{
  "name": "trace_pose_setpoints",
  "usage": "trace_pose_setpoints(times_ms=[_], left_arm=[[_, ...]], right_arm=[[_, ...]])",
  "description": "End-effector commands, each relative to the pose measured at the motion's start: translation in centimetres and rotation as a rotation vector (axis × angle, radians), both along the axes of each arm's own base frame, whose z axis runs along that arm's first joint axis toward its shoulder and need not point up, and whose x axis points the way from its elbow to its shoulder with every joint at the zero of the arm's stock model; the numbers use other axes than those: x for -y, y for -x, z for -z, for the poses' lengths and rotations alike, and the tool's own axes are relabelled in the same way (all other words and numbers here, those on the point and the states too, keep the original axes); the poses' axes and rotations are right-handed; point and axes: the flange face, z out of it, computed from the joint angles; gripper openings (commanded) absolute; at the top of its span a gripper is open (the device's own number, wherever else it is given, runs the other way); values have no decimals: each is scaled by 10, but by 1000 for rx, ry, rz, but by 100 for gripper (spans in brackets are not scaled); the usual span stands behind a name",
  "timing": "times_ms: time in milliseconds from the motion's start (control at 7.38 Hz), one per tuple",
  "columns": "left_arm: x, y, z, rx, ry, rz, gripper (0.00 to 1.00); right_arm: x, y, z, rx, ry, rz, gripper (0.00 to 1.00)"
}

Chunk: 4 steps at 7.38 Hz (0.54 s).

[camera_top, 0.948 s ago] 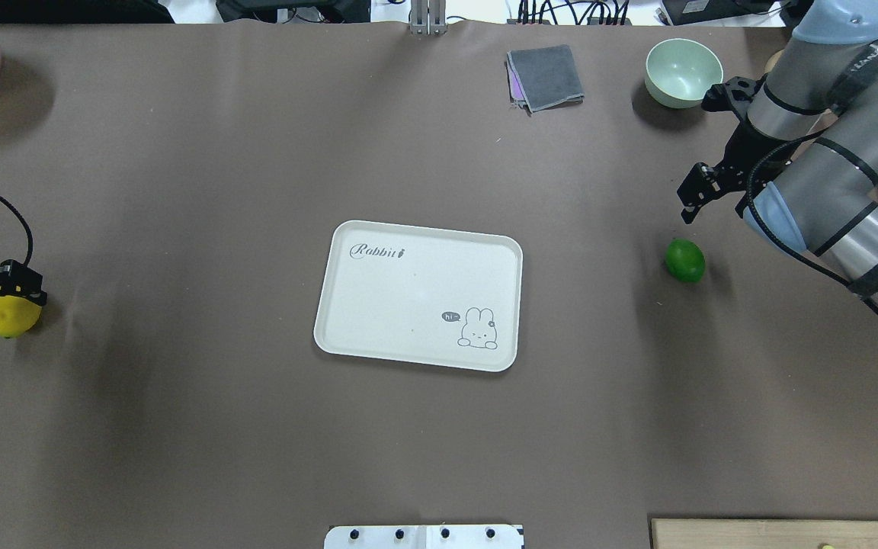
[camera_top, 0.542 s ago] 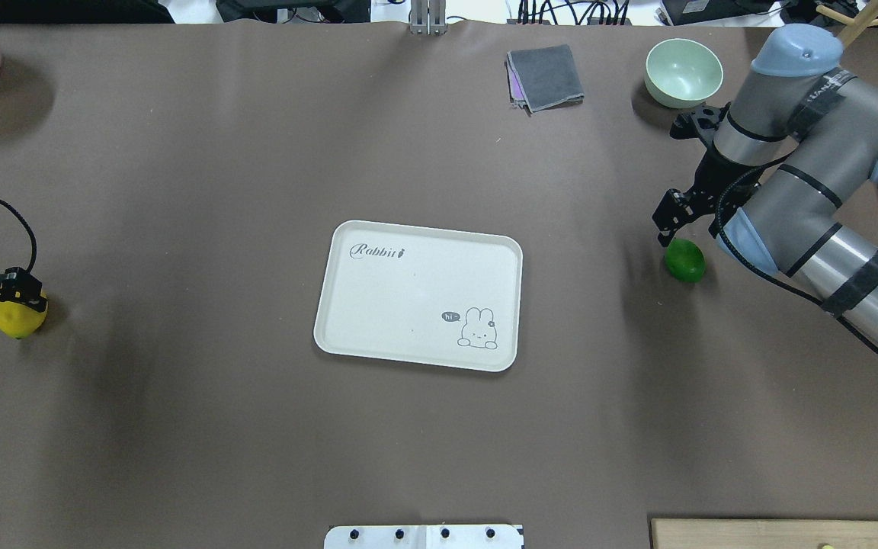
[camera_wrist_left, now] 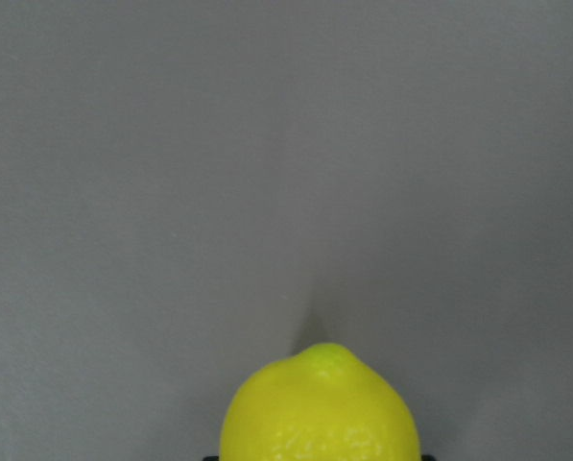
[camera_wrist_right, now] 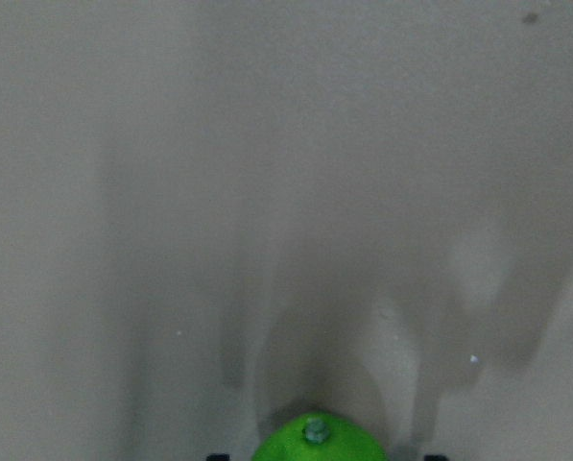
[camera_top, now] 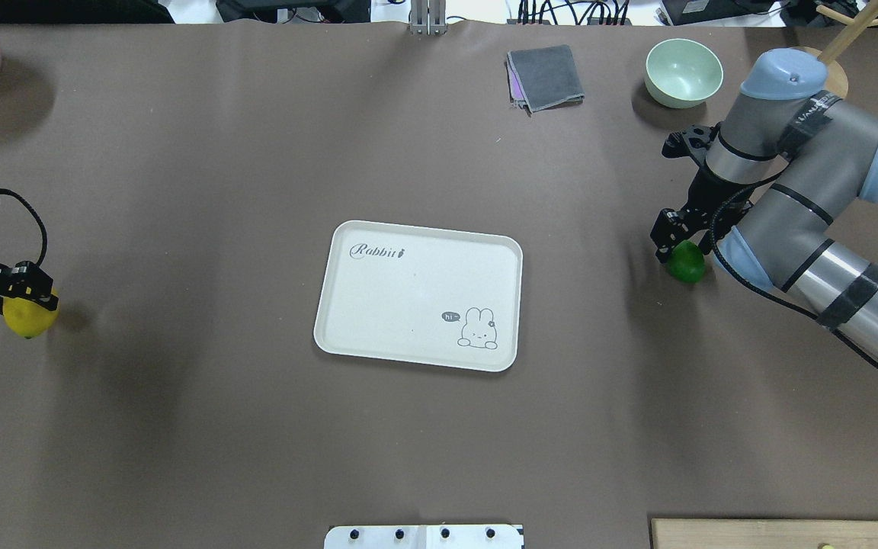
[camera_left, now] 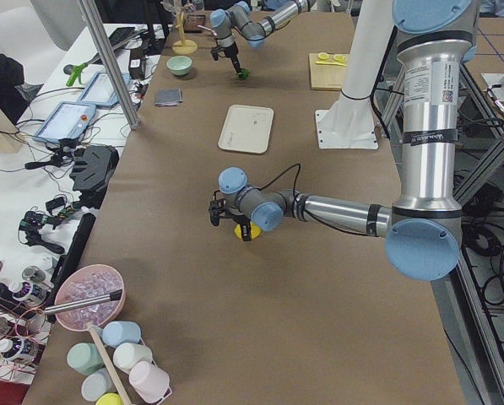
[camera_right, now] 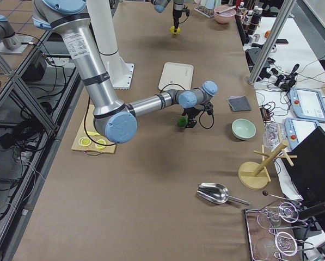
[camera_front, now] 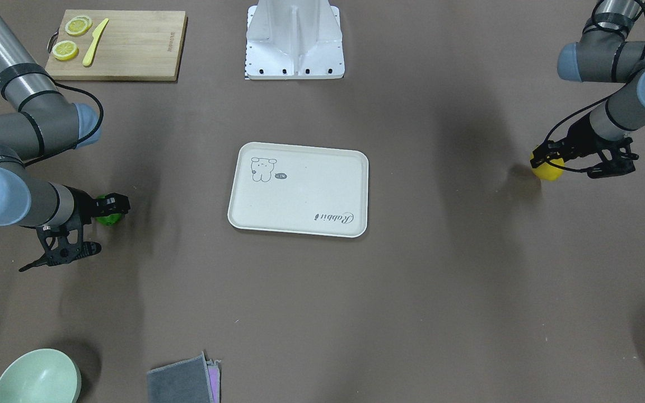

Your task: Place all lemons on tray

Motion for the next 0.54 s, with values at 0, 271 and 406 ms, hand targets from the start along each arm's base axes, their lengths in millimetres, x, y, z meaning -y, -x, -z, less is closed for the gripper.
trace_pose_setpoints(times_ms=[0, 271, 406], left_arm=[[56, 14, 71, 30, 7, -39, 0], [128, 40, 159, 98, -4, -98, 0], [141, 45, 190, 113, -20, -85, 0]], right_arm=[[6, -12, 0, 11, 16, -18, 20], [8, -15, 1, 11, 18, -24, 18], [18, -27, 8, 20, 15, -46, 20]])
